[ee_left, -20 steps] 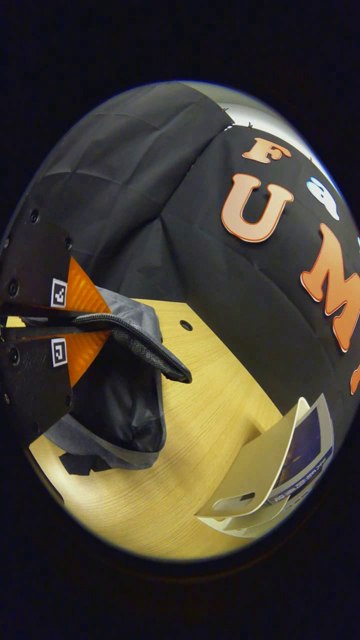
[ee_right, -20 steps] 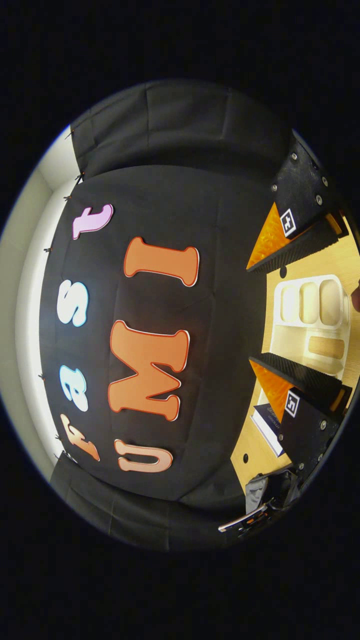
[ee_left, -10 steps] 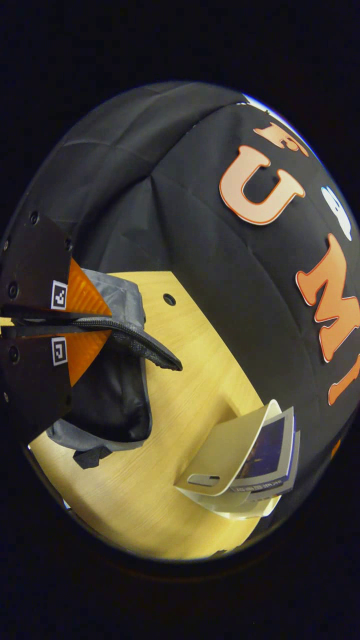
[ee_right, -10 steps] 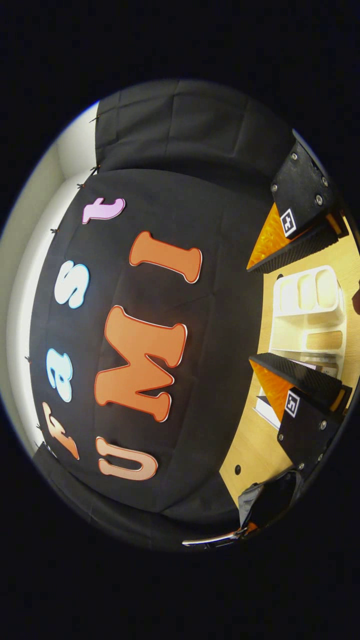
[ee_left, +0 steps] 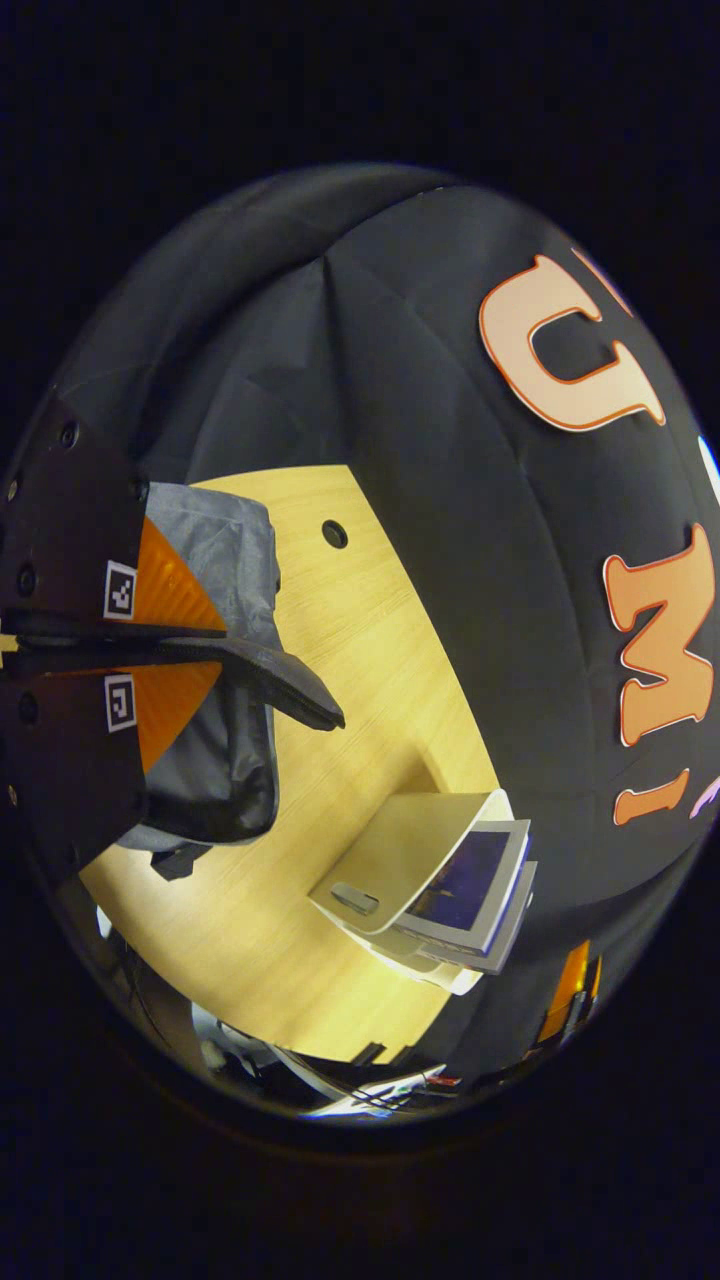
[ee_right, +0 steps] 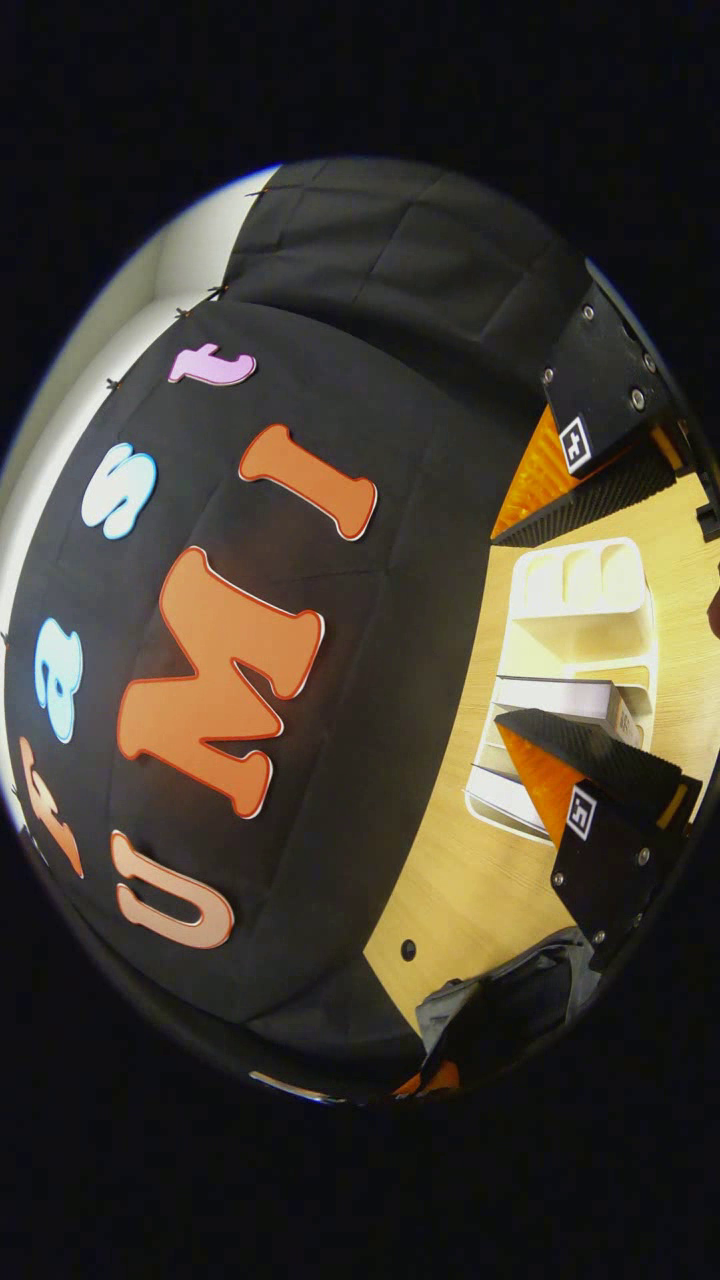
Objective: Open the schoolbag, grab two books from the bookshelf and put them into the schoolbag.
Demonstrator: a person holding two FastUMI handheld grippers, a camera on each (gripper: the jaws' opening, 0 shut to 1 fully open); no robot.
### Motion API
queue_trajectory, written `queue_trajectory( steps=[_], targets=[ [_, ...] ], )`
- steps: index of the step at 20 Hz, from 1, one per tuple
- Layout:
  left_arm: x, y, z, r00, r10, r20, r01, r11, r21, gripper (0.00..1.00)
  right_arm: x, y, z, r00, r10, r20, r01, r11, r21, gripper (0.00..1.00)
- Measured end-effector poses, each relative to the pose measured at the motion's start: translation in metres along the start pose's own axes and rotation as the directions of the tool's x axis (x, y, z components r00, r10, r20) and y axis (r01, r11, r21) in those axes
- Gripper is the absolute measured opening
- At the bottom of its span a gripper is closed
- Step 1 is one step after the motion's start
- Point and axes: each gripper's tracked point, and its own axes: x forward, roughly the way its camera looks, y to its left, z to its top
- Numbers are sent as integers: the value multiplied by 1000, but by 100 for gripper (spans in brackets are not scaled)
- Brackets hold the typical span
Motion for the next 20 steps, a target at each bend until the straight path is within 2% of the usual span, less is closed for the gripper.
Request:
queue_trajectory(
  steps=[2,4,11,13,14,16,19,20],
  targets=[
    [-5,1,3,997,-81,-11,81,996,-23,6,-3,21,3,998,63,-31,-63,998,-5,98],
    [-9,13,12,993,-114,-6,114,993,-29,6,-2,41,1,986,141,-91,-141,990,5,98],
    [-24,40,37,978,-206,-17,202,971,-128,6,16,71,-6,923,279,-266,-274,960,54,98],
    [-26,41,37,974,-222,-39,216,969,-121,6,24,91,-9,886,348,-308,-335,937,95,98],
    [-27,43,37,973,-225,-51,218,969,-116,6,27,101,-13,854,399,-335,-375,917,137,98],
    [-26,43,36,971,-226,-79,217,970,-112,6,31,110,-27,793,455,-406,-402,891,211,95],
    [-29,44,35,971,-223,-90,214,971,-104,5,49,114,-41,745,451,-491,-387,892,231,94],
    [-28,46,36,972,-215,-96,205,973,-107,6,55,111,-51,735,412,-539,-346,911,224,94]
  ],
)
